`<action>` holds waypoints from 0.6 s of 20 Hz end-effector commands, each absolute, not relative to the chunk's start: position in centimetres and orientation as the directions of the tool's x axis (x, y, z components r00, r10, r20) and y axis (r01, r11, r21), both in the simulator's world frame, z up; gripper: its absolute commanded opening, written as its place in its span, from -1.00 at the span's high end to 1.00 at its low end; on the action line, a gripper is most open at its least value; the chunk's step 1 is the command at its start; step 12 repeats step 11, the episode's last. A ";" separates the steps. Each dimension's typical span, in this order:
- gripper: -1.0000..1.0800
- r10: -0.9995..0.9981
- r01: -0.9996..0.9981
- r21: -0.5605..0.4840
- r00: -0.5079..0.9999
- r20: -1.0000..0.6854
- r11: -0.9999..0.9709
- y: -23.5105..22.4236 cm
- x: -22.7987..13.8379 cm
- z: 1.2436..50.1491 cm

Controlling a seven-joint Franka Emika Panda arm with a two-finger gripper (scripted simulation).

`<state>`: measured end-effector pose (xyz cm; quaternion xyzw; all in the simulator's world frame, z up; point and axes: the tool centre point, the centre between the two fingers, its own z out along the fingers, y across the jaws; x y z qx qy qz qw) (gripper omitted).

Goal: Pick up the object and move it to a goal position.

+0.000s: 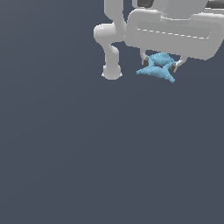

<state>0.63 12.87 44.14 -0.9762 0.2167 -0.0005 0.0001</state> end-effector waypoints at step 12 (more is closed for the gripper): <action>1.00 -0.423 -0.423 0.000 0.906 0.000 -0.906 13.3 1.2 46.3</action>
